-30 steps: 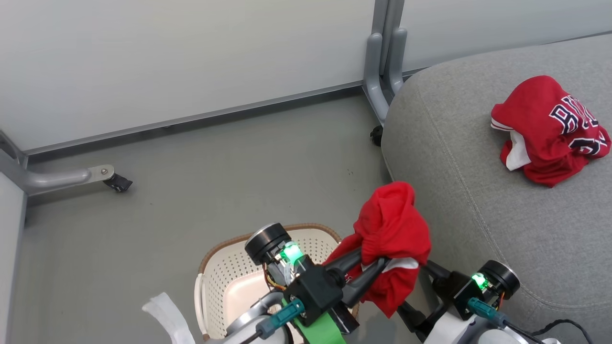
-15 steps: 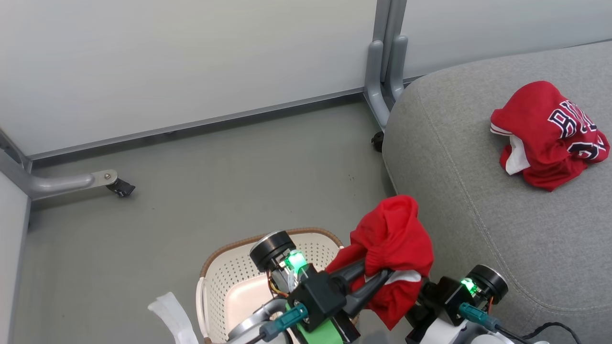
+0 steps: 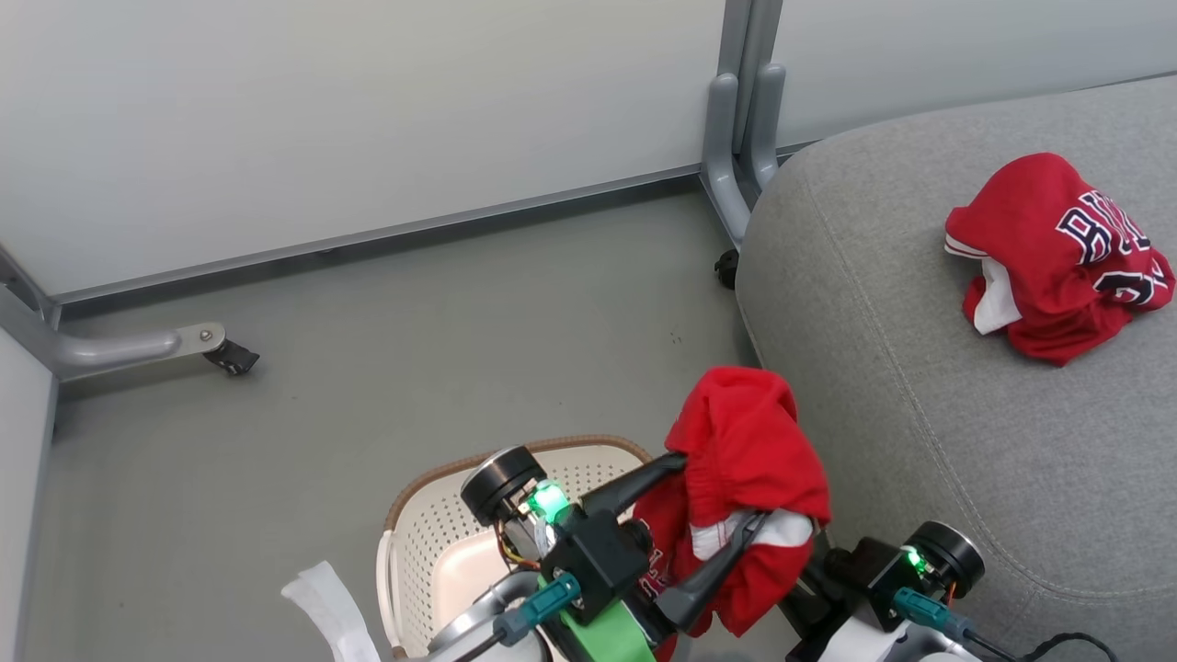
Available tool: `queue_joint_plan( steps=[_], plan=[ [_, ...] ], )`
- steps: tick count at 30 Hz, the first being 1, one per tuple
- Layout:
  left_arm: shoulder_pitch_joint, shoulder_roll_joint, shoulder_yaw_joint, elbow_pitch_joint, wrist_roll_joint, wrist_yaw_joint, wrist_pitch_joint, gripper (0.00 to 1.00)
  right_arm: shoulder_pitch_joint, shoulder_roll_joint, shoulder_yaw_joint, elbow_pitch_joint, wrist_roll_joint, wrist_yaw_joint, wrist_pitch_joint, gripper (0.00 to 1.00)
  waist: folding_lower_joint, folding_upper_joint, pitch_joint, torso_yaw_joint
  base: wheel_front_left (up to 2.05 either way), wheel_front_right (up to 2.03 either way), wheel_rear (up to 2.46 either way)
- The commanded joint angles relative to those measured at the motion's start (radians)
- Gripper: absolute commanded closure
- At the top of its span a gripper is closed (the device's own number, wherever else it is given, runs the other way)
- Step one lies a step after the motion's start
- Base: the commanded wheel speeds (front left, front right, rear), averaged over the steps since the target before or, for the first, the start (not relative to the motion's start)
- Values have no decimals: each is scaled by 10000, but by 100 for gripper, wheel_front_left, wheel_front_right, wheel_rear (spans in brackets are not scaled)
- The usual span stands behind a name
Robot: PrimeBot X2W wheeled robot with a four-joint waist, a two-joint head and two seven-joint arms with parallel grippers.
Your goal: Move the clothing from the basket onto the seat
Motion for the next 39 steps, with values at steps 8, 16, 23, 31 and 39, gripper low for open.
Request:
queue_joint_plan(
  steps=[8, 16, 23, 31, 39],
  plan=[
    [-224, 39, 71, 143, 142, 190, -66, 0, -19, -12, -131, -71, 76, -14, -22, 100, 1, 0, 211, 7, 0, 0, 0],
    [-276, 102, 137, 225, 5, 267, -113, 0, 196, 58, -566, -41, 276, -14, -22, 100, 1, 0, 313, 55, 0, 0, 0],
    [-164, 267, 218, 265, -77, 377, -162, 0, 594, 169, -1377, -286, 573, -14, -24, 100, 1, 0, 431, -2, 0, 0, 0],
    [-69, 585, 415, 309, -119, 586, -272, 0, 891, 320, -2344, -925, 792, -14, -24, 100, 1, 0, 841, -404, 0, 0, 0],
    [-187, 972, 608, 266, -119, 731, -303, 0, 955, 507, -3416, -1656, 734, -14, -22, 100, 1, 0, 1414, -1251, 0, 0, 0]
  ],
)
